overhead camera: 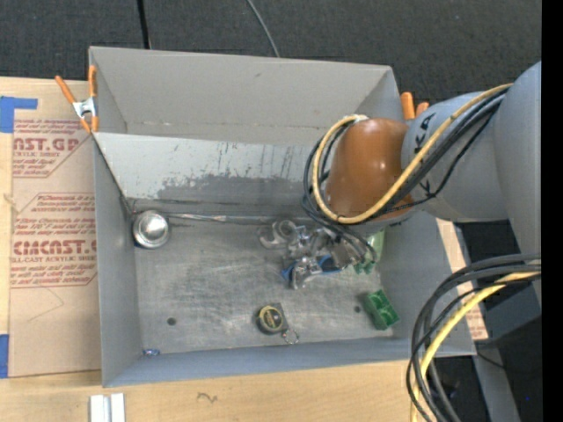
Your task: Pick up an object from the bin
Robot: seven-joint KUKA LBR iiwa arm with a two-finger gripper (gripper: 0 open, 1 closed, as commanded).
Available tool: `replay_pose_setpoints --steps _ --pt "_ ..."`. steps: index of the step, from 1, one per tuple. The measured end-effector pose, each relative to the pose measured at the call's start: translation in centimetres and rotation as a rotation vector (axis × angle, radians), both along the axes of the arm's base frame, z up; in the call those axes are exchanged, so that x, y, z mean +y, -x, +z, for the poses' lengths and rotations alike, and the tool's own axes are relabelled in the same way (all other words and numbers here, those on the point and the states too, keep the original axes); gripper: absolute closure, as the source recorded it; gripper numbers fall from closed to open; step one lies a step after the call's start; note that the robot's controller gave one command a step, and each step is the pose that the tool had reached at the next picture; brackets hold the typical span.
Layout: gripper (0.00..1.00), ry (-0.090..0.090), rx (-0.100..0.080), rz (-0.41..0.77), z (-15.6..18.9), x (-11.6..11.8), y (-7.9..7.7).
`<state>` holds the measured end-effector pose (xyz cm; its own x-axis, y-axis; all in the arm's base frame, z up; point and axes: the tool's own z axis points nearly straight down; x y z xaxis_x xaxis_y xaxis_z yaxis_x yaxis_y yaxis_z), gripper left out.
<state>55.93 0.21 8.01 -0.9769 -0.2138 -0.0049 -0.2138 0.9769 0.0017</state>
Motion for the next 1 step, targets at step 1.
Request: replay_pose_setpoints --steps 1 --pt "1.00 0.005 -0.009 0.246 26.12 -1.54 -1.93"
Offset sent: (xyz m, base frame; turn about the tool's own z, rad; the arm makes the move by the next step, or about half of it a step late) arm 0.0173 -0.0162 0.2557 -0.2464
